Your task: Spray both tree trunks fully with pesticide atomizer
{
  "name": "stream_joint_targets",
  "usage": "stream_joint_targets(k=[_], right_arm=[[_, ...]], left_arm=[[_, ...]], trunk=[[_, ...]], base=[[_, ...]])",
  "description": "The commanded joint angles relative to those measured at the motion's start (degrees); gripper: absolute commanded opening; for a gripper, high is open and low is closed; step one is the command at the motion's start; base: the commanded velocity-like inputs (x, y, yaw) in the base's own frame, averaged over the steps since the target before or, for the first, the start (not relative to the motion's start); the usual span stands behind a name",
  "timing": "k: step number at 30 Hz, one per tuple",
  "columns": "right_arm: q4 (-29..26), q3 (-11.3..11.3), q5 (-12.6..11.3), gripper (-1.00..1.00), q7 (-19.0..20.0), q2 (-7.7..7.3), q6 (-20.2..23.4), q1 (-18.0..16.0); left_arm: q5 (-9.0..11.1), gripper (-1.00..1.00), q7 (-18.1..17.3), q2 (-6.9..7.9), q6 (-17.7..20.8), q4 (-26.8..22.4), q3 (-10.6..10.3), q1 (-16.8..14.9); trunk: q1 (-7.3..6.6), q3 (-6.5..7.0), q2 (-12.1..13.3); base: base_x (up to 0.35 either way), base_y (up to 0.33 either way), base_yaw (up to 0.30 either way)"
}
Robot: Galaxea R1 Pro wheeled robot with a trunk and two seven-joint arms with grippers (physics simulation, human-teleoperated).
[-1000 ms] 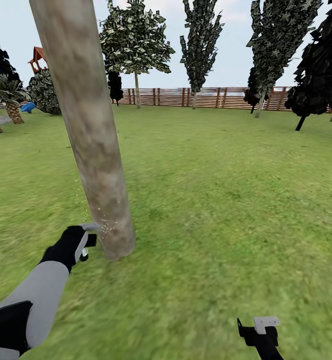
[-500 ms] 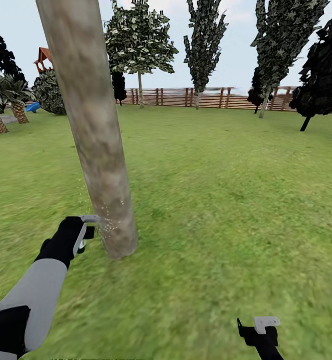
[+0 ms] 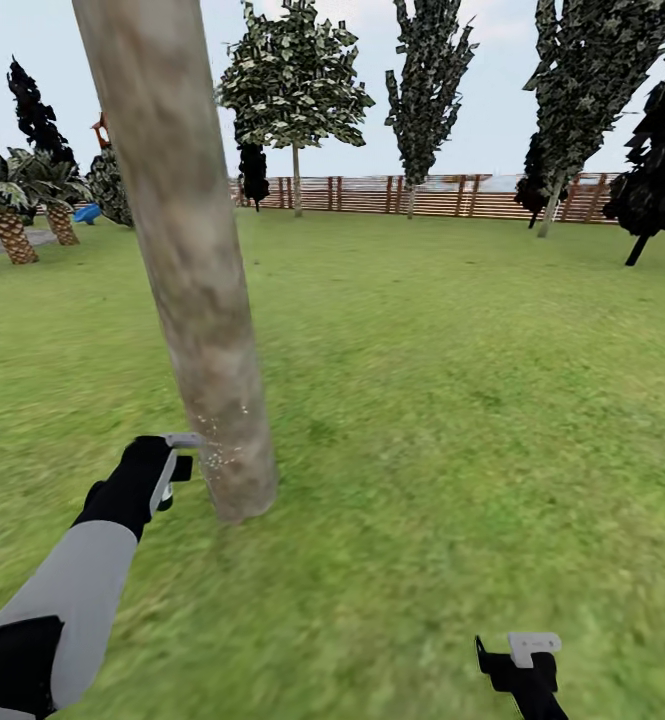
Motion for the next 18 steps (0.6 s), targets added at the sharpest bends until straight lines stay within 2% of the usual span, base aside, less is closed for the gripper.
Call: stream_joint_targets(k=[1, 11, 18], right_arm=[[0.1, -0.2, 0.6, 1.00, -0.4, 0.00, -0.1, 0.0], [0.1, -0.2, 0.6, 1.00, -0.4, 0.07, -0.1, 0.0], [0.1, -0.2, 0.6, 1.00, -0.4, 0.09, -0.1, 0.0]], left_arm=[[-0.3, -1.00, -0.1, -0.03, 0.3, -0.1, 0.1, 0.0], [-0.4, -1.00, 0.2, 0.14, 0.3, 0.0, 0.1, 0.0], [-0.4, -1.00, 0.3, -0.17, 0.2, 0.4, 0.1, 0.0]], trunk=[[-0.01, -0.05, 0.0], [-0.01, -0.05, 0.0], [-0.01, -0.05, 0.0]], base=[[0.010, -0.272, 0.000], [0.001, -0.275, 0.019], [0.000, -0.276, 0.250]])
